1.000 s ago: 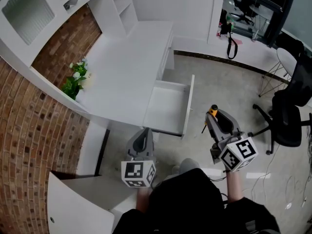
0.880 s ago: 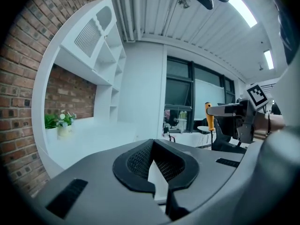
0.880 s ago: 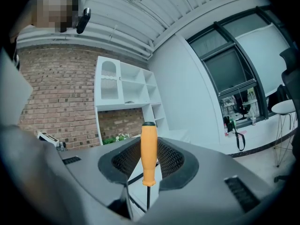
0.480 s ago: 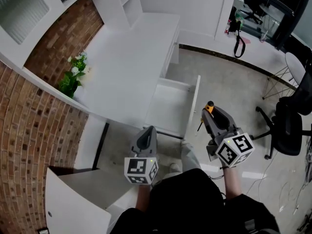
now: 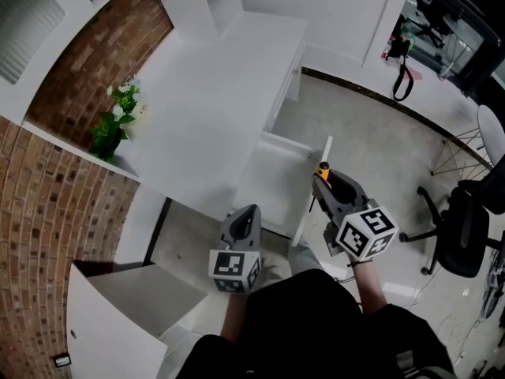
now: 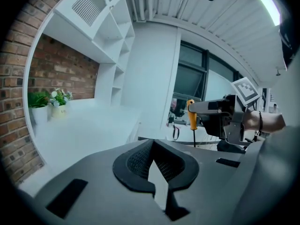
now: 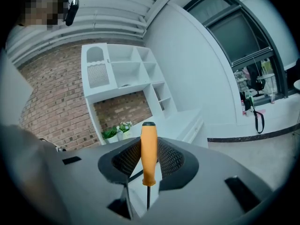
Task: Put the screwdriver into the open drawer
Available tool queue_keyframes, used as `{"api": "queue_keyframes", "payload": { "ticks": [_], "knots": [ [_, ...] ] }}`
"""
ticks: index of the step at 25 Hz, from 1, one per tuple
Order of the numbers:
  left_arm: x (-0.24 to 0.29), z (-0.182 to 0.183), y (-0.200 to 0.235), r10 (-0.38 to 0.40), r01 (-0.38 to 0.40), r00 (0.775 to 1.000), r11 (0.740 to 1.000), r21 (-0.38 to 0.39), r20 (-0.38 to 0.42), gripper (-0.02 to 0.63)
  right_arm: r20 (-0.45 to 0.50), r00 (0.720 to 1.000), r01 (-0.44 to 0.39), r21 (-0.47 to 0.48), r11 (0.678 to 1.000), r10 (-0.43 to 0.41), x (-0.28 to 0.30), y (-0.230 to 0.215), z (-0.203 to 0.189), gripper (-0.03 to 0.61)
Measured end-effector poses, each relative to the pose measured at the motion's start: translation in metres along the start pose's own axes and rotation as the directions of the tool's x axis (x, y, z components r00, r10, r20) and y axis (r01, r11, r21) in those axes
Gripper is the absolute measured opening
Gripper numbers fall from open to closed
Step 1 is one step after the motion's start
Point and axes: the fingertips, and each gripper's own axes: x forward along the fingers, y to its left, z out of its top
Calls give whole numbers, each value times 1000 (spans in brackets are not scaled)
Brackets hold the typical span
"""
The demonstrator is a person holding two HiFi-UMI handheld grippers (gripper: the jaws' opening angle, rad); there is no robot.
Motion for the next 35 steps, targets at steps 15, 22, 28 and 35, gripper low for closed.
{"api": "queue_keyframes", "payload": {
  "ticks": [15, 22, 28, 35],
  "knots": [
    [72, -15, 17, 111, -120, 989, 989, -91, -98, 8, -196, 970, -139, 35, 990, 143, 88, -44, -28, 109],
    [100, -32, 22, 132, -147, 981, 983, -107, -141, 9, -292, 941, -160, 69, 985, 173, 122, -61, -56, 109],
    [115, -62, 23, 95, -126, 964, 986, -113, -247, 8, -384, 910, -129, 90, 988, 154, 158, -68, -94, 109],
    [131, -94, 27, 41, -92, 946, 985, -145, -321, 8, -486, 866, -60, 129, 990, 116, 192, -76, -139, 109]
  ]
}}
